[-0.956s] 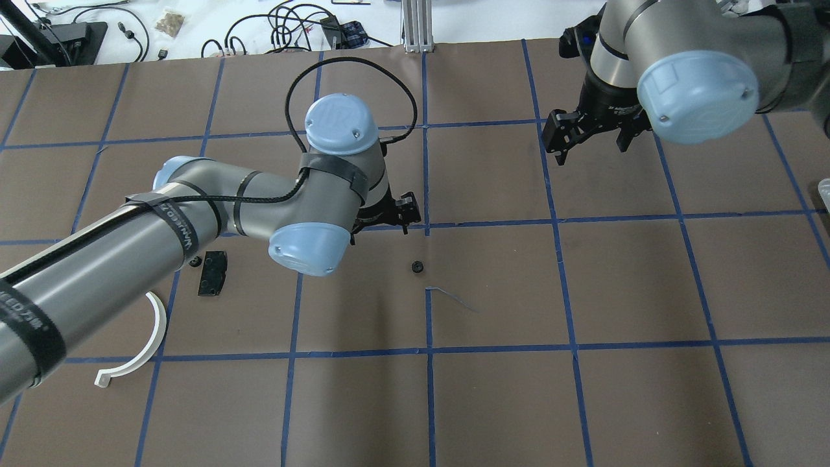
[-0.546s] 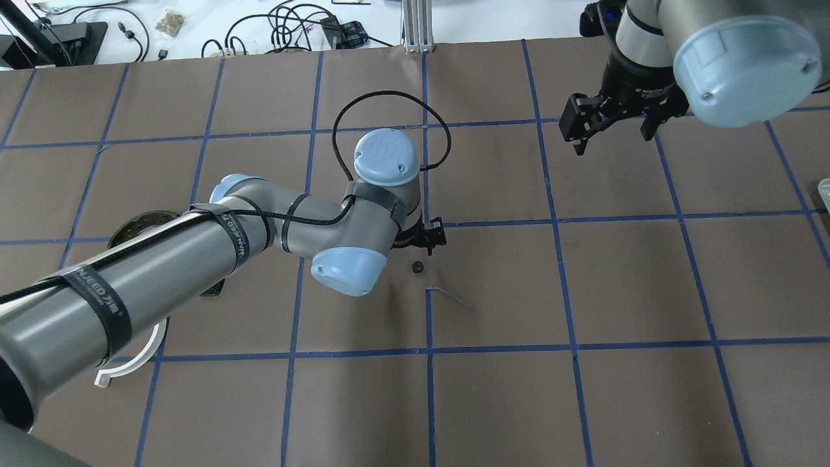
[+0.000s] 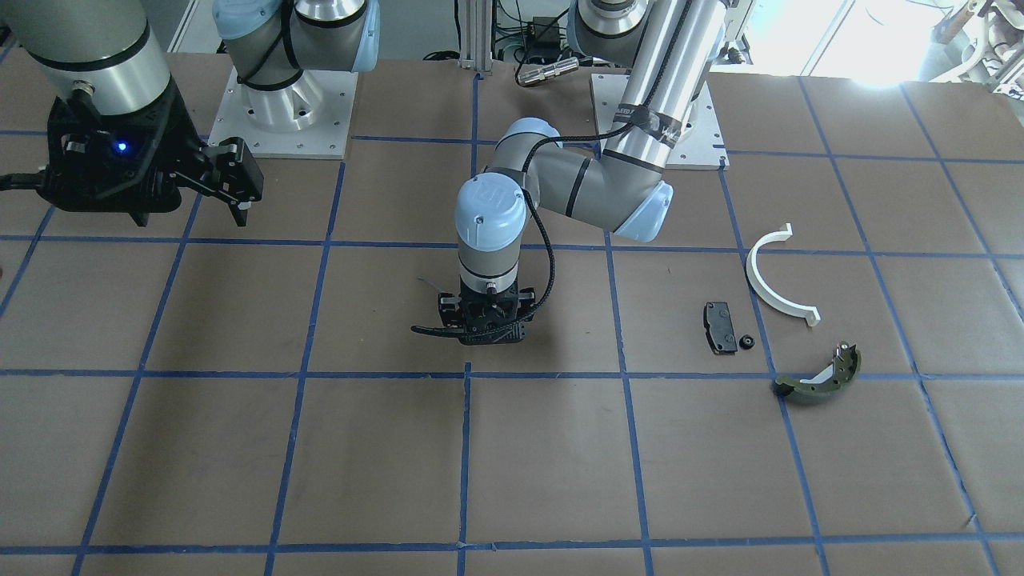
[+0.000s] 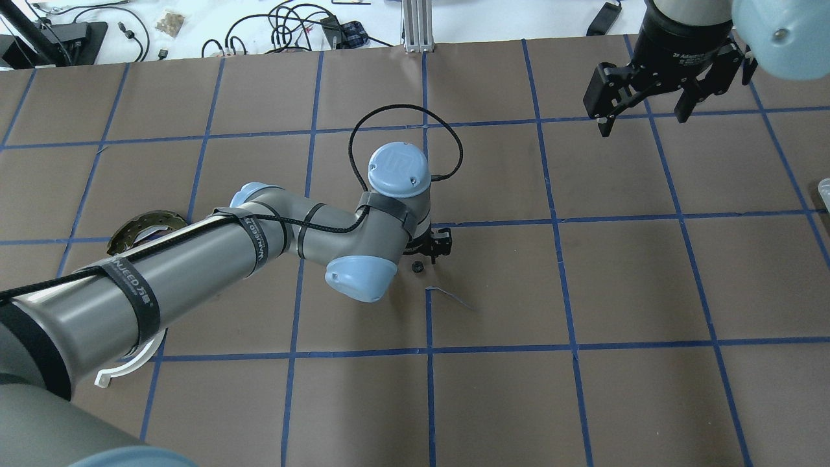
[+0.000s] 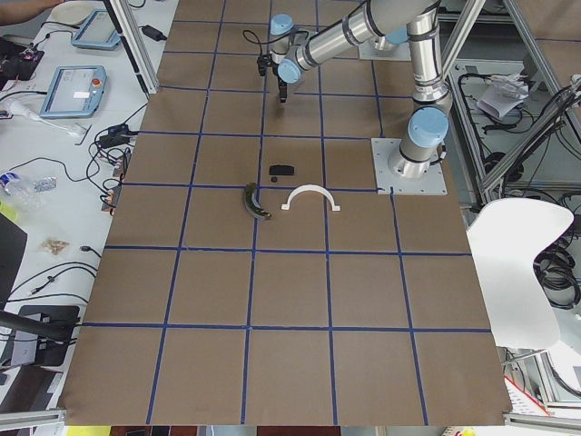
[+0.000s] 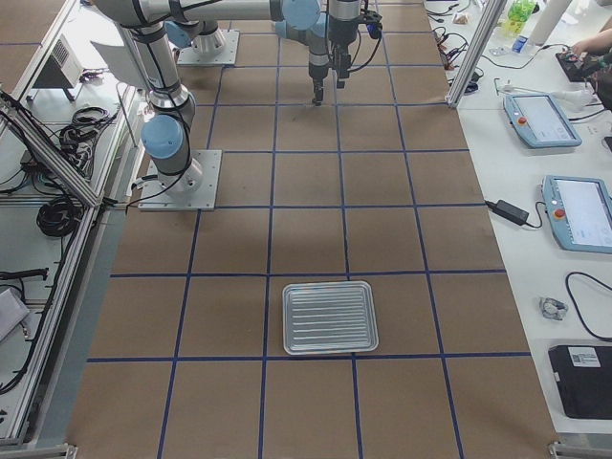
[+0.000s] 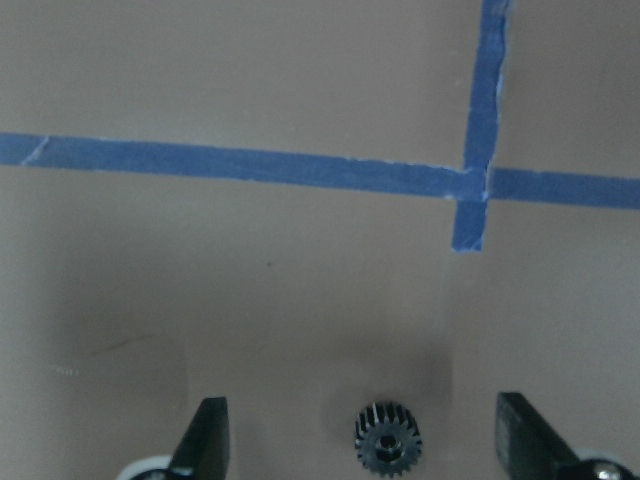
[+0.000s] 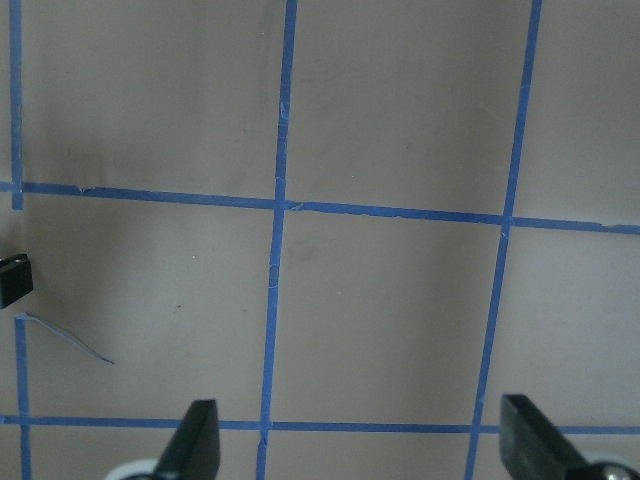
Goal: Place bearing gear from tray to pile
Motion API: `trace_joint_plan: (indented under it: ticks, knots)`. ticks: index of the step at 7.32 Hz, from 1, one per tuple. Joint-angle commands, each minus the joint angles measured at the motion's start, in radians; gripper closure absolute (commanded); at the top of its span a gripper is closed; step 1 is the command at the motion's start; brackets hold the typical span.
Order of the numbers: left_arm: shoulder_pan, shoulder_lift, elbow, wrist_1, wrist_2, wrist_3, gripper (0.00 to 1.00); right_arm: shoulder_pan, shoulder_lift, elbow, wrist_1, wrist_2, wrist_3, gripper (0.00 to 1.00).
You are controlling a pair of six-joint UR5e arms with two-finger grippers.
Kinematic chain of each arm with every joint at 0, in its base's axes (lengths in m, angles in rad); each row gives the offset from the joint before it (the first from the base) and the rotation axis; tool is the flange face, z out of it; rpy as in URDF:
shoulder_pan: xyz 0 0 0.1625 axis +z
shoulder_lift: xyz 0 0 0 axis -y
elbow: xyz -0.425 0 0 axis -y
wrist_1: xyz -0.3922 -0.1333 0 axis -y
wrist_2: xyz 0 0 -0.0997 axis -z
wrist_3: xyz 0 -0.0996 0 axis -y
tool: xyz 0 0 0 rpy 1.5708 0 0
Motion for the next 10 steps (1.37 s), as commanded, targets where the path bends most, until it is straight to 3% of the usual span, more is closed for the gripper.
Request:
trace_joint_plan:
  ticks: [1, 3, 4, 5, 7, 10]
  knots:
    - [-0.005, 0.004, -0.002, 0.005, 0.005, 0.006, 0.21, 0.034, 0.01, 0.0, -0.004, 0.057, 0.173, 0.0]
    - [-0.006, -0.007, -0.004, 0.004, 0.005, 0.006, 0.23, 0.06, 0.009, 0.035, -0.015, 0.053, 0.204, 0.0]
    - [-0.006, -0.006, -0.003, 0.005, 0.005, 0.006, 0.32, 0.06, 0.011, 0.053, -0.027, 0.053, 0.195, 0.0]
    - [-0.003, 0.014, -0.004, 0.005, 0.003, 0.007, 0.55, 0.06, 0.012, 0.064, -0.064, 0.057, 0.195, 0.0]
    - [-0.003, 0.014, -0.006, 0.005, 0.003, 0.007, 0.81, 0.06, 0.014, 0.066, -0.093, 0.057, 0.19, 0.0]
    - [0.0, 0.027, -0.006, 0.005, 0.003, 0.007, 0.89, 0.06, 0.015, 0.077, -0.096, 0.056, 0.171, 0.0]
